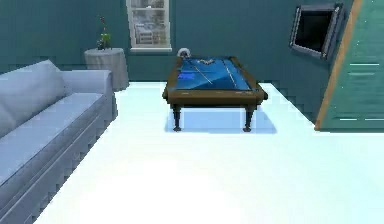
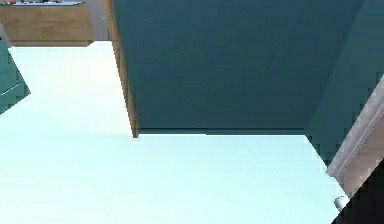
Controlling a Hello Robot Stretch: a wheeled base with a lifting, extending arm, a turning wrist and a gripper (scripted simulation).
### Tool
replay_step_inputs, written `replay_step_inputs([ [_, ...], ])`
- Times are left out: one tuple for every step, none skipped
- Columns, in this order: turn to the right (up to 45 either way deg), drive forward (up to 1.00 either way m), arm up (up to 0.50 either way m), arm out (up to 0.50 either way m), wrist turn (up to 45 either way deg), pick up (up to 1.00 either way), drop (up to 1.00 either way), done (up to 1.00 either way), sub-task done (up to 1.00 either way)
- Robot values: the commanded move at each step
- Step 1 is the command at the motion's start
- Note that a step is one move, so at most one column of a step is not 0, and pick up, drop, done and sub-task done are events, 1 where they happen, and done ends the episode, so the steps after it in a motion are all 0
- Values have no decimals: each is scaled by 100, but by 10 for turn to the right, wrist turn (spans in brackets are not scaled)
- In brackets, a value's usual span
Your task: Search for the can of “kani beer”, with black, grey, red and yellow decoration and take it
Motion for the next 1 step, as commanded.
replay_step_inputs([
  [0, 15, 0, 0, 0, 0, 0, 0, 0],
])
